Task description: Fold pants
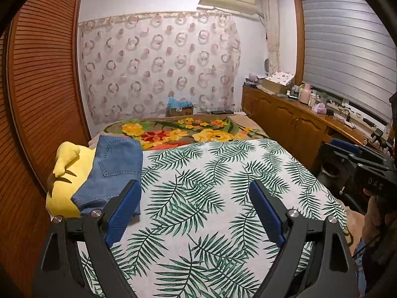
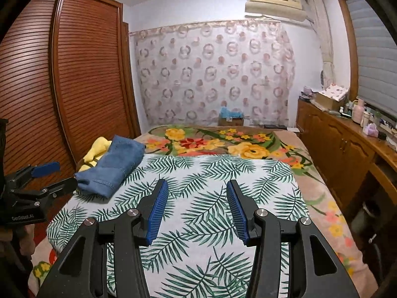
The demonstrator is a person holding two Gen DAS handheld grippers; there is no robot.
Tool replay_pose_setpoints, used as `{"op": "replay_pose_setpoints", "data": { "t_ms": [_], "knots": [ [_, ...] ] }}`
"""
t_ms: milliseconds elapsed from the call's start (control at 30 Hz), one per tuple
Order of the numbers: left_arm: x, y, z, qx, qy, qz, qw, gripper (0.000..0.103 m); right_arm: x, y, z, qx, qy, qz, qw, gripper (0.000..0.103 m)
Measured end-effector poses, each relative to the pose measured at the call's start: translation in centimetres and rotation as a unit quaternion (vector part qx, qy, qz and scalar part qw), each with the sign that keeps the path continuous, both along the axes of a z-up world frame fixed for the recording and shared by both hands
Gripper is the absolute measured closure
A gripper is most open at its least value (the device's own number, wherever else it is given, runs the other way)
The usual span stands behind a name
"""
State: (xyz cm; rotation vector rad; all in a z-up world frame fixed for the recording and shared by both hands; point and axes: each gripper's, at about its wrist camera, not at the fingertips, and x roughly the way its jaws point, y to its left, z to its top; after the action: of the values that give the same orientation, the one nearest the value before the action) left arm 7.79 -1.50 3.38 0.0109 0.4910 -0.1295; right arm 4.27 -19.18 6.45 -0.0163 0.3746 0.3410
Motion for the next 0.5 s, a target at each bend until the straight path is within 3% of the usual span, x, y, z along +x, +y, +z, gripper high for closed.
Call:
{"op": "replay_pose_setpoints", "data": {
  "t_ms": [500],
  "knots": [
    [-1.4, 0.4, 1.7, -0.009, -0.019, 0.009, 0.9997, 0.014, -2.0, -0.1, -0.8, 0.001, -0.026, -0.005, 1.000, 0.052]
  ]
}}
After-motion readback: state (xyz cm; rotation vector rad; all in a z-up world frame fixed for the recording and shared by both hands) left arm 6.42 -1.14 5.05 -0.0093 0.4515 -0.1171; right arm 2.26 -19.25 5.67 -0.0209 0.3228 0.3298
